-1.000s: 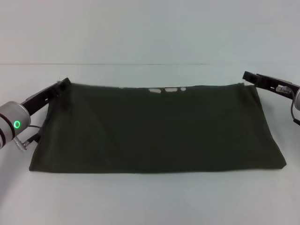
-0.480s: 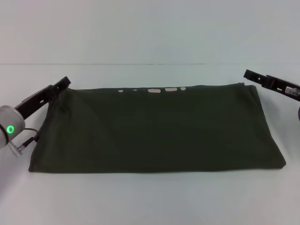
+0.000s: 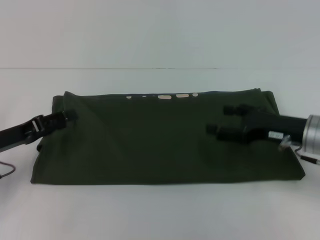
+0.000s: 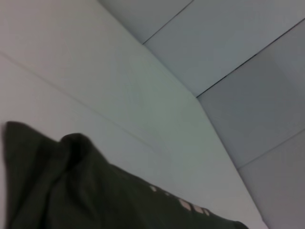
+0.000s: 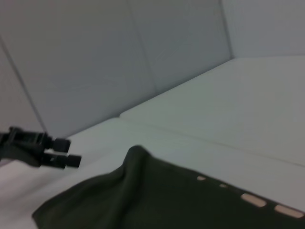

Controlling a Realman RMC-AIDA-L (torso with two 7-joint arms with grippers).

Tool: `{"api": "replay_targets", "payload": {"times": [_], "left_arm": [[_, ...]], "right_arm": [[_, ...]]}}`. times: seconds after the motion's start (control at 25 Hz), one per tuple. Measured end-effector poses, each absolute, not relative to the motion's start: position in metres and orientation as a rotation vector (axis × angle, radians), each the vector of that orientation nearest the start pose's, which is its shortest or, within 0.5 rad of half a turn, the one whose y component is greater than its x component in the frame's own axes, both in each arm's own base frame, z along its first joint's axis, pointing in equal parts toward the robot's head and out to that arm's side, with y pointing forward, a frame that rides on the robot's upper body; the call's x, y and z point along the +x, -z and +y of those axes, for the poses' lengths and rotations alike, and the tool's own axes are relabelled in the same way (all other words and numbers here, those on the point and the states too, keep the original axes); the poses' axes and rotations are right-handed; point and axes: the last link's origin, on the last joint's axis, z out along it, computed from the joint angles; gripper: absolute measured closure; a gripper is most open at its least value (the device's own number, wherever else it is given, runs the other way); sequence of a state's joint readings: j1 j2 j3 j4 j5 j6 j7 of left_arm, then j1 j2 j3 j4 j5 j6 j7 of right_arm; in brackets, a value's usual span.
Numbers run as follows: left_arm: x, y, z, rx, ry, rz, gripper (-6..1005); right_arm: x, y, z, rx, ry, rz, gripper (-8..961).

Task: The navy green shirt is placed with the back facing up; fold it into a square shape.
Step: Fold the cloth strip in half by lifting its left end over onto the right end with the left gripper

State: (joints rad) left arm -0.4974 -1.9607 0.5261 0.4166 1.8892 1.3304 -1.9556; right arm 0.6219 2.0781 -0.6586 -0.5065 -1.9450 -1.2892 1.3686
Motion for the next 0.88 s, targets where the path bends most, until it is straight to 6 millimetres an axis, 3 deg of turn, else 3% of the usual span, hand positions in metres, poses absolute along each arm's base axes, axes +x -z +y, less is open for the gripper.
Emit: {"api": "replay_targets", "payload": {"times": [0.2, 0.32, 0.68, 0.88], "left_arm": [[-0.346, -0.052, 0.336, -1.945, 0.829, -1.773, 328], [-0.344, -0.053, 0.336, -1.953, 0.806, -1.809, 328], [-0.312, -0.02, 0.359, -2.027, 0.806, -1.773, 328], [-0.318, -0.011, 0.364, -1.996, 0.72, -1.77, 327]], "right_arm": [[0.26, 0.039, 0.363, -2.627, -0.552, 0.582, 29], [0.261, 0.044, 0.364, -2.623, -0.529, 0.56, 29], [0.262, 0.046, 0.365, -2.617, -0.513, 0.555, 29], [0.262, 0.047, 0.366, -2.612, -0.505, 0.552, 30]]}}
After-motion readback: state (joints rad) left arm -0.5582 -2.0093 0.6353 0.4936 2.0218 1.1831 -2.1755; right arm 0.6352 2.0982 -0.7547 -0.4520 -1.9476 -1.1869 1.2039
